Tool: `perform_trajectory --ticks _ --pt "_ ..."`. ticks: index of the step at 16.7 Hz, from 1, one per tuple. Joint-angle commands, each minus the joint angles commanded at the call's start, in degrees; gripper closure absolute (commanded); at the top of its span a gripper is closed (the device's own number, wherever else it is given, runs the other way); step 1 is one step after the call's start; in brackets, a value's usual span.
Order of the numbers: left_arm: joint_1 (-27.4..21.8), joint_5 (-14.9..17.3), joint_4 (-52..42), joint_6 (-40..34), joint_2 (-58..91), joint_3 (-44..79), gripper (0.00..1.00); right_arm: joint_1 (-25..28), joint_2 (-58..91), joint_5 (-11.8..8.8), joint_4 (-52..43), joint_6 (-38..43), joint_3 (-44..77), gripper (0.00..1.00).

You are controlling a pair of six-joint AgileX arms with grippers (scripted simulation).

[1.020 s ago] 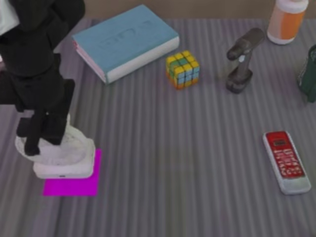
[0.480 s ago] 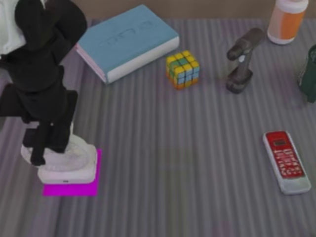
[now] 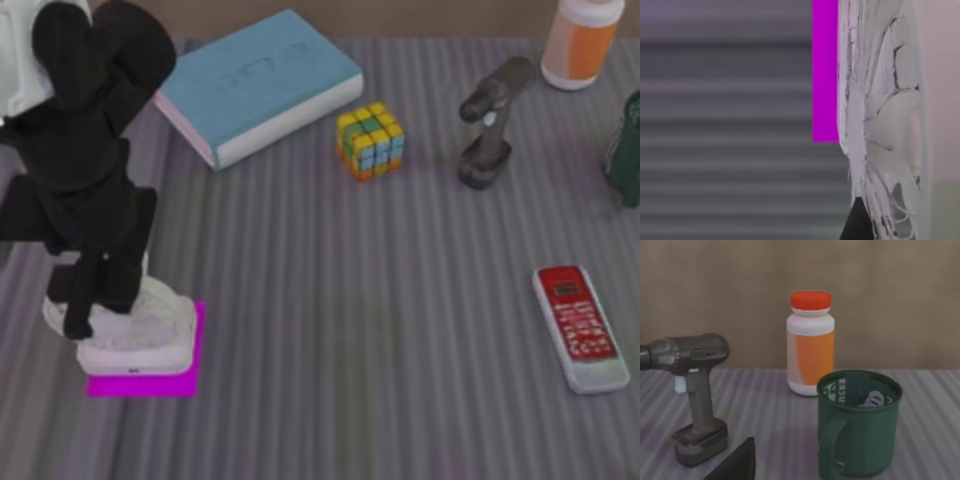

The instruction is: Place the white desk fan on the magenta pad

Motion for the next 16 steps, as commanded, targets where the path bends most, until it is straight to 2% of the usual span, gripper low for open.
perform_trajectory --ticks 10,16 --pt "0.0 0.0 0.0 0.0 0.0 0.0 0.02 0.0 0.0 0.0 0.0 0.0 0.0 0.00" --pt "0.0 0.0 0.0 0.0 0.0 0.0 0.00 0.0 0.0 0.0 0.0 0.0 0.0 0.00"
